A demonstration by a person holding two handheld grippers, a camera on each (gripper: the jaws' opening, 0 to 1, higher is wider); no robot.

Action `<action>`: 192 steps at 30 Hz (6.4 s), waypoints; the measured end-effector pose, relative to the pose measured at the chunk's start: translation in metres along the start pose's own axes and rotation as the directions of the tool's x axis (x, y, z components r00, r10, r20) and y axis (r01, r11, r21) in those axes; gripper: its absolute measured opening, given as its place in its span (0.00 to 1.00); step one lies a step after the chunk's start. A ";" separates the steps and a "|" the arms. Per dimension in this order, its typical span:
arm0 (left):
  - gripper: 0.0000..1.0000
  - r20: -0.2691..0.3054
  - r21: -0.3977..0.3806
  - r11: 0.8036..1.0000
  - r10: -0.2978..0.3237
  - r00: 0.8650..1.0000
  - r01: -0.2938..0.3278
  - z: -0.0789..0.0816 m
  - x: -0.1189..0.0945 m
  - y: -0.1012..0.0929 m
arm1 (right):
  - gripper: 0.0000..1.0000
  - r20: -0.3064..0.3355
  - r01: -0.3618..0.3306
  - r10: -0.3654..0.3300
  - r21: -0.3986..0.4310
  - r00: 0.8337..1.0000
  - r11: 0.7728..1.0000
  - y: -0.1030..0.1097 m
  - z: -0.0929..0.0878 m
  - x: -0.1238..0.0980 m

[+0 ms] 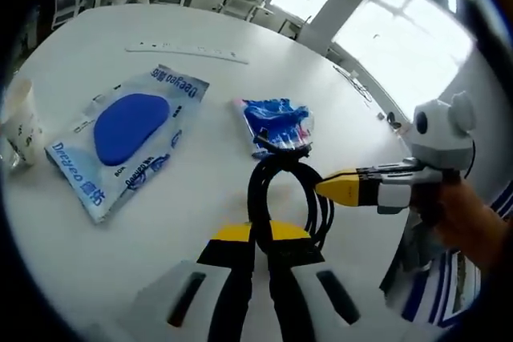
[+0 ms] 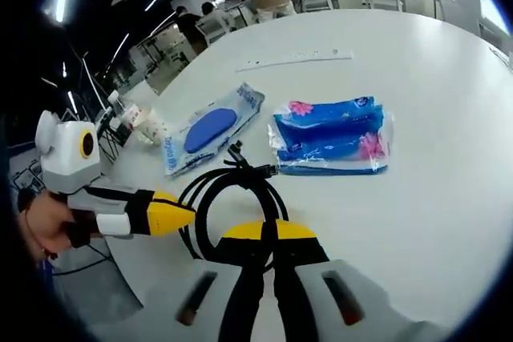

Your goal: Arrange the tabletop items into an orderly group along one side of the table until the central work area is clear of visible clutter.

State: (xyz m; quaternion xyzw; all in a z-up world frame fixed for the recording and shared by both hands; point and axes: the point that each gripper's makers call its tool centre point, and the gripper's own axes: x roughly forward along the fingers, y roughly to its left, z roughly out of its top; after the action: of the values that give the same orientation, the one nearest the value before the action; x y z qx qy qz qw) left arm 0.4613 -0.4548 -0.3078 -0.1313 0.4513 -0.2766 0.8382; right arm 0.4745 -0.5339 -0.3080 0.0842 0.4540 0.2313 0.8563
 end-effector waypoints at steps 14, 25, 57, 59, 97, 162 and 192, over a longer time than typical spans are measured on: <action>0.02 -0.053 -0.046 0.999 0.002 0.999 -0.004 -0.015 0.015 0.006 | 0.00 -0.048 0.008 -0.008 0.015 0.999 1.000 -0.009 -0.013 0.013; 0.04 -0.073 -0.064 0.998 0.000 0.997 -0.004 -0.021 0.019 0.009 | 0.00 -0.055 0.010 -0.009 0.021 0.998 1.000 -0.012 -0.015 0.019; 0.08 -0.069 -0.038 0.999 -0.006 0.998 0.004 -0.023 0.019 0.012 | 0.03 -0.034 0.016 -0.016 -0.011 0.999 1.000 -0.014 -0.014 0.021; 0.09 -0.068 -0.033 0.999 -0.007 0.998 0.005 -0.023 0.019 0.012 | 0.04 -0.032 0.022 -0.022 -0.014 0.999 1.000 -0.015 -0.014 0.021; 0.45 0.009 0.028 1.000 0.004 1.000 -0.005 0.001 -0.013 0.018 | 0.35 0.058 -0.014 0.019 -0.084 0.998 0.996 0.003 0.020 -0.001; 0.66 0.173 -0.066 0.971 0.238 0.956 -0.229 0.025 -0.120 0.095 | 0.52 0.079 -0.096 0.132 -0.352 0.988 0.931 0.045 0.131 0.000; 0.63 0.192 -0.160 0.947 0.305 0.933 -0.277 0.020 -0.122 0.115 | 0.49 -0.028 -0.167 0.174 -0.467 0.984 0.869 0.068 0.177 0.073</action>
State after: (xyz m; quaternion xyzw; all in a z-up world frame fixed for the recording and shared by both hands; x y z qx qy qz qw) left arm 0.4640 -0.2914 -0.2673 -0.1465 0.3897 -0.1033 0.9033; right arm 0.6321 -0.4280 -0.2360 -0.0828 0.3691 0.4078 0.8310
